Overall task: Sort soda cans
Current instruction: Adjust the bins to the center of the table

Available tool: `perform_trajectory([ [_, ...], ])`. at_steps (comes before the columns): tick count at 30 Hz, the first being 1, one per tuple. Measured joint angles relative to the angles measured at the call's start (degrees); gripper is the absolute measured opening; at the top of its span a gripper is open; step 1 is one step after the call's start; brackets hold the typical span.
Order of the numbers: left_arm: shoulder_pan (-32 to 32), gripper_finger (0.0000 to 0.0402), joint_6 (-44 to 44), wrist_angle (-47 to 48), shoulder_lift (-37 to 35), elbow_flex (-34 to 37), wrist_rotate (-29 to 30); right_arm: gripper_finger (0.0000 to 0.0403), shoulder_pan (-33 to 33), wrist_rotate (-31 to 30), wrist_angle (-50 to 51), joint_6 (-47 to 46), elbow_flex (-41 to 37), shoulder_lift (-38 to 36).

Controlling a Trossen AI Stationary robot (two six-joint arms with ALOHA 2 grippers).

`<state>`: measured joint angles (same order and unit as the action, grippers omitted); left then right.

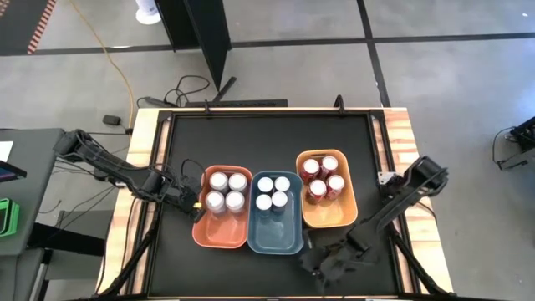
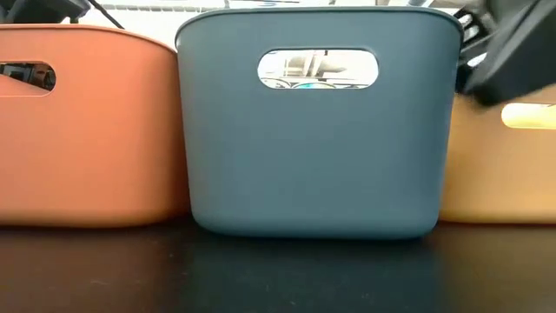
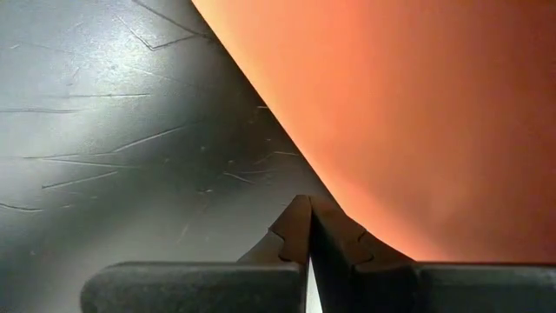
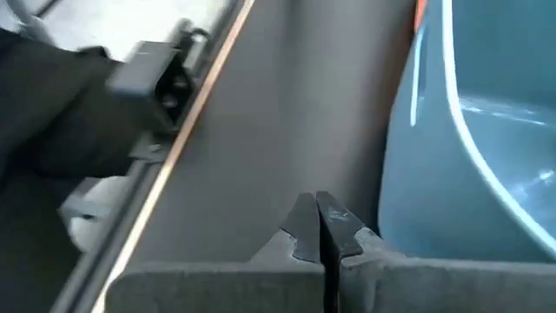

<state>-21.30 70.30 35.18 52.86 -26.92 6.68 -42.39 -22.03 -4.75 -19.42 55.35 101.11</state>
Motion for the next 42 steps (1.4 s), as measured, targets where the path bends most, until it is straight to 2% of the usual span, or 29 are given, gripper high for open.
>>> perform_trajectory([
  [7, 0.0, 0.0, -0.3, -0.2, 0.0, 0.0, 0.0, 0.0, 1.4, -0.5, 0.6, -1.3, 2.9, 4.3],
  [13, 0.0, 0.0, -1.8, -0.3, 0.0, 0.0, 0.1, 0.0, 1.0, -8.2, 7.4, -7.6, 2.9, 3.9],
  [20, 0.0, 0.0, -2.2, -0.4, 0.0, 0.0, 0.1, 0.0, 2.6, -10.0, 7.9, -9.7, 2.9, 3.9],
  [28, 0.0, 0.0, -3.3, -0.5, 0.0, 0.0, 0.3, 0.0, 2.7, -15.9, 10.6, -13.7, 2.9, 4.0],
  [42, 0.0, 0.0, -4.4, -4.1, 0.0, 0.0, 0.9, 0.0, 2.7, -17.3, 19.4, -23.6, 2.9, 4.0],
])
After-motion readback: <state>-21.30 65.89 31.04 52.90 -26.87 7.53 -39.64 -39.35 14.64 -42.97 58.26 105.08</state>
